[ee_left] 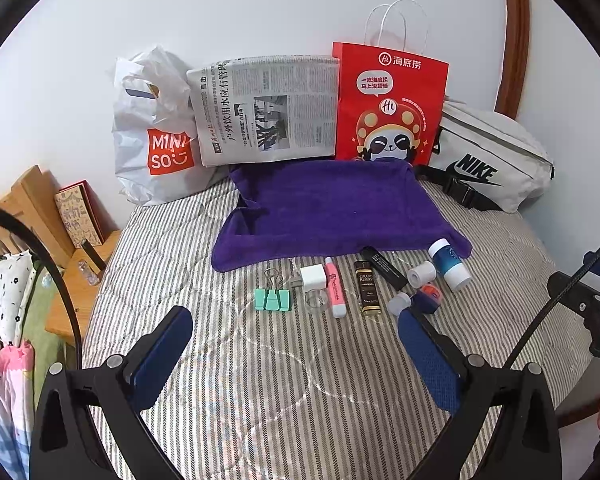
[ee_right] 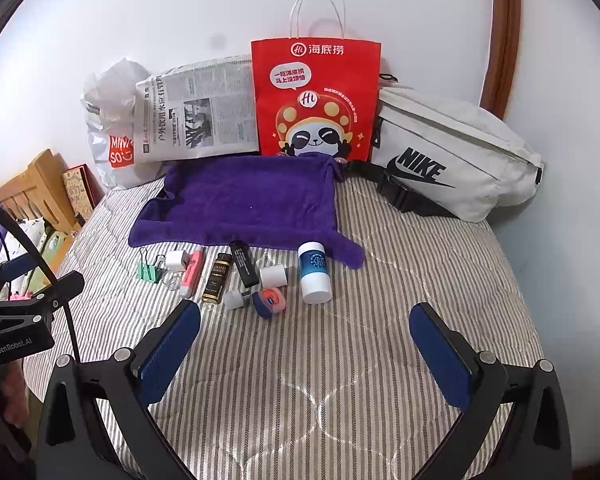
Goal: Organize rigid objects
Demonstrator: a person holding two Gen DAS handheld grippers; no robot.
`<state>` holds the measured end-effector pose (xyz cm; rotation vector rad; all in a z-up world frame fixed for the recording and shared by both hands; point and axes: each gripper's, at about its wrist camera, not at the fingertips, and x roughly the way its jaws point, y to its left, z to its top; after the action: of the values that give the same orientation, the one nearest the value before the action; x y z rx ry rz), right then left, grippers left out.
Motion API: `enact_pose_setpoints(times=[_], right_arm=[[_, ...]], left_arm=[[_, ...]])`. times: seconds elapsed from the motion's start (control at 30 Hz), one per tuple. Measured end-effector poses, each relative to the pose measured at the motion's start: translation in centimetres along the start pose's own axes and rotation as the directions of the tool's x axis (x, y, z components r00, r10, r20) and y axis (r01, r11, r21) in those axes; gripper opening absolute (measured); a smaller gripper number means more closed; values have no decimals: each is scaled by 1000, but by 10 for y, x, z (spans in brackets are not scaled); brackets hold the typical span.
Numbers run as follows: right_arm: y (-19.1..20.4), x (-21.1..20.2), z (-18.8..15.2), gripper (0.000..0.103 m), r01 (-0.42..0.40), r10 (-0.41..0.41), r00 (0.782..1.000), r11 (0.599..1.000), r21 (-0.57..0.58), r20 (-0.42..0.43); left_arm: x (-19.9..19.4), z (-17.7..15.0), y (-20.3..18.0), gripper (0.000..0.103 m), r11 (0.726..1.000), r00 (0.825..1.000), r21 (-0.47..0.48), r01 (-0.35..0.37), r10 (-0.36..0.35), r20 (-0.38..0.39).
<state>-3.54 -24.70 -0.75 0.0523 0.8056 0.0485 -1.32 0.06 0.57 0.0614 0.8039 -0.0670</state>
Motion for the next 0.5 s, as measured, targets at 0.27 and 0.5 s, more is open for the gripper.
enact_pose_setpoints(times=[0.27,0.5], right_arm=[[1,1,-1,103,-1,1,1000,1000,2,-3],[0,0,-1,103,-4,4,1000,1000,4,-2]], left_arm=[[2,0,-1,103,1000,1000,12,1,-1,-4],[2,0,-1,103,1000,1000,15,1,-1,-3]])
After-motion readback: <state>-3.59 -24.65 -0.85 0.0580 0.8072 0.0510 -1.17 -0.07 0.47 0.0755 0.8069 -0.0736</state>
